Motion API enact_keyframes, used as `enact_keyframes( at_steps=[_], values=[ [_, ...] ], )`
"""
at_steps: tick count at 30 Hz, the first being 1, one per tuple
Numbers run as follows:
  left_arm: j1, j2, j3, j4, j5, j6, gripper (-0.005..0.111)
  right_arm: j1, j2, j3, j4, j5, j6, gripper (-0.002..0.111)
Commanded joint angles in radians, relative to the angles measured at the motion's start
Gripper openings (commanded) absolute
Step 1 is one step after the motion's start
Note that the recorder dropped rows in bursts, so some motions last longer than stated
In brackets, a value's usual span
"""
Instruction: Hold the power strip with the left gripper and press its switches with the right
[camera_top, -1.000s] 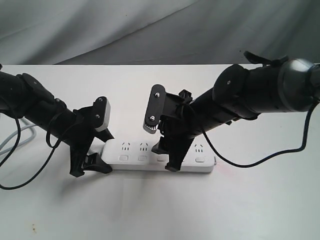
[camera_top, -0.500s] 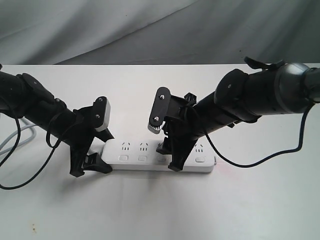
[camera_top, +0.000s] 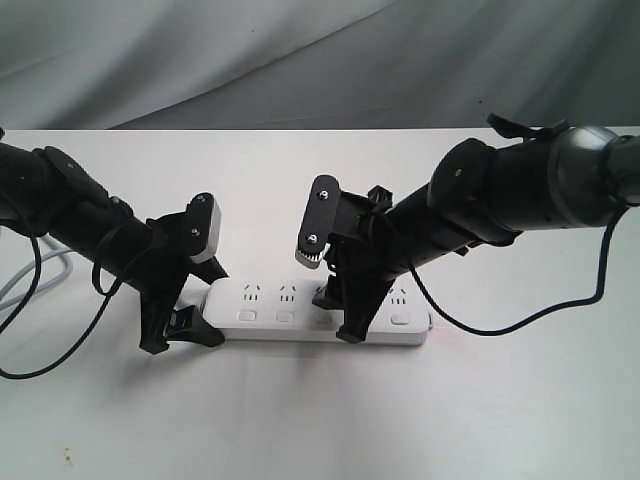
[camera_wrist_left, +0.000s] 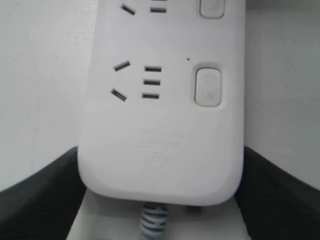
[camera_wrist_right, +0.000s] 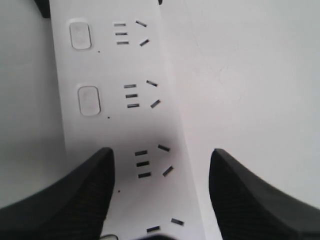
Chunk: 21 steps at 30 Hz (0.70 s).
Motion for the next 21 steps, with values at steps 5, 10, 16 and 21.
enact_keyframes(
  at_steps=[5, 10, 16, 21],
  values=[
    [-0.004, 0.004, 0.0, 0.012, -0.016, 0.004, 0.055, -0.001, 0.025, 0.005, -0.005, 0.002, -0.011, 0.053],
    [-0.004, 0.004, 0.0, 0.012, -0.016, 0.004, 0.055, -0.001, 0.036, 0.005, -0.005, 0.002, -0.011, 0.053],
    [-0.004, 0.004, 0.0, 0.012, -0.016, 0.004, 0.055, -0.001, 0.048, 0.005, -0.001, 0.013, -0.011, 0.053],
    [-0.004, 0.004, 0.0, 0.012, -0.016, 0.004, 0.055, -0.001, 0.048, 0.005, -0.001, 0.013, -0.011, 0.053]
  ],
)
